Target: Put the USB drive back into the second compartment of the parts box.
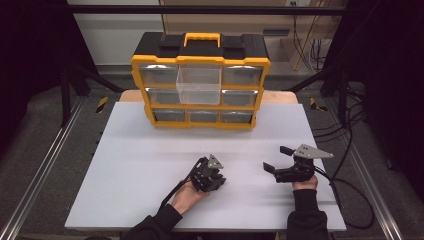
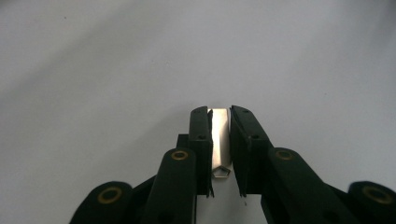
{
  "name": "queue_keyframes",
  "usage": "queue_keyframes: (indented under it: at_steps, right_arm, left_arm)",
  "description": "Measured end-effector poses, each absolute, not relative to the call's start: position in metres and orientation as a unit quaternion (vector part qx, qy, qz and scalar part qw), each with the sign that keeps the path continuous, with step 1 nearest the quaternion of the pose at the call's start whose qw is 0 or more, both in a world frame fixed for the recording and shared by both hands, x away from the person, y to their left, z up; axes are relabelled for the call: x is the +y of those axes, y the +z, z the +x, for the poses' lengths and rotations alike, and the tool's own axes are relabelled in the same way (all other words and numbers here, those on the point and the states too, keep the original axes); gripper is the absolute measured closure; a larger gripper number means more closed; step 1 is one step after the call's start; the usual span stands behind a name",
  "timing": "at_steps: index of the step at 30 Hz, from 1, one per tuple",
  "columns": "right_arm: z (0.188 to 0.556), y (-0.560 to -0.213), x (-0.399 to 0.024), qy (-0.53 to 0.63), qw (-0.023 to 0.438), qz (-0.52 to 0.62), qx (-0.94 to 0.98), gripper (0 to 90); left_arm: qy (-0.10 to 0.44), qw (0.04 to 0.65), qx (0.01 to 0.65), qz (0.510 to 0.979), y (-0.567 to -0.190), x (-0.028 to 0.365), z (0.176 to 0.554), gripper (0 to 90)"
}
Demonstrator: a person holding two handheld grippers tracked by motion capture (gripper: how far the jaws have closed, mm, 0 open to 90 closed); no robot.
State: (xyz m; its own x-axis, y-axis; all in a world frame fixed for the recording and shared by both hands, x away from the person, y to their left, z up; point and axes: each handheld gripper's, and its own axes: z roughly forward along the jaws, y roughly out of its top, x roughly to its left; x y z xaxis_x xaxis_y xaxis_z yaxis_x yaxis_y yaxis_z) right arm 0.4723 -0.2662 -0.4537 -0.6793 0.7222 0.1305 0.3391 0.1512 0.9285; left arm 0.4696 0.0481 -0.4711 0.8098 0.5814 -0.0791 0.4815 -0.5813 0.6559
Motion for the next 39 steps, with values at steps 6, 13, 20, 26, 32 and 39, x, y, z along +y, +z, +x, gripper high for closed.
queue_keyframes:
  at_steps: [6,13,20,26,32,39]
  right_arm:
    - [0.472,-0.454,-0.266,0.544,0.177,0.36,0.737,2.5]
    - [0.472,-0.454,-0.266,0.543,0.176,0.36,0.738,2.5]
    - [0.472,-0.454,-0.266,0.544,0.176,0.36,0.737,2.5]
    - [0.472,-0.454,-0.266,0.543,0.175,0.361,0.737,2.5]
    - [0.472,-0.454,-0.266,0.544,0.174,0.364,0.736,2.5]
    - [0.473,-0.454,-0.266,0.543,0.173,0.364,0.737,2.5]
  left_arm:
    - [0.068,0.347,0.3,0.886,-0.471,0.049,0.471,79.2]
    - [0.068,0.354,0.296,0.885,-0.467,0.05,0.469,79.2]
    - [0.068,0.362,0.298,0.881,-0.46,0.056,0.47,79.2]
    - [0.069,0.367,0.298,0.879,-0.456,0.061,0.469,79.1]
    - [0.073,0.367,0.295,0.879,-0.452,0.069,0.469,79.1]
    - [0.08,0.373,0.295,0.876,-0.446,0.078,0.469,79.1]
